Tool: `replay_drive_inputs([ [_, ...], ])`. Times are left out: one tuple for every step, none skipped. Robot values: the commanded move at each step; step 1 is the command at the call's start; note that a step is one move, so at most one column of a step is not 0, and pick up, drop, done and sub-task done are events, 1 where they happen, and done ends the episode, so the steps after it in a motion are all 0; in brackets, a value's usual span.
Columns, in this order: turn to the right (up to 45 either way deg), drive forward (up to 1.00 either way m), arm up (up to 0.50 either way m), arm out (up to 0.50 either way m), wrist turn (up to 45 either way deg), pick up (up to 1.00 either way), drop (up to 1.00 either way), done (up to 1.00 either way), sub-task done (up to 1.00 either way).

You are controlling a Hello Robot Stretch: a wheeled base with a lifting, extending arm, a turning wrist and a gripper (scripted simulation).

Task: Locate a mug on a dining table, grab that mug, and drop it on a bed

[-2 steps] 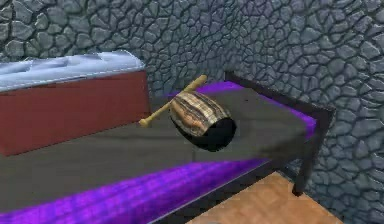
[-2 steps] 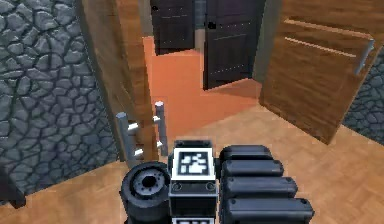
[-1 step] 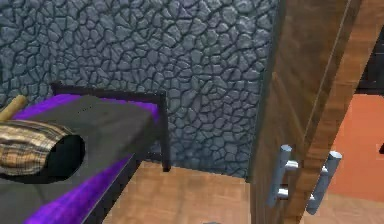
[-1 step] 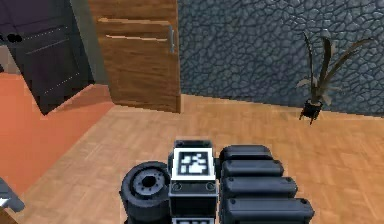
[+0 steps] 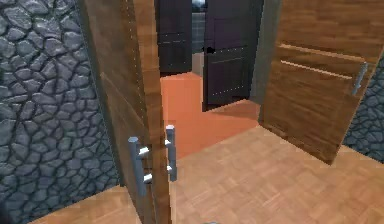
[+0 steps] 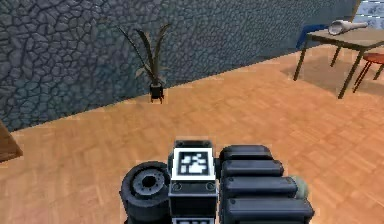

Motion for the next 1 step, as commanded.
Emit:
replay_drive_inputs([
  [42.0, 0.0, 0.0, 0.0, 0.0, 0.0, 0.0, 0.0, 0.0],
])
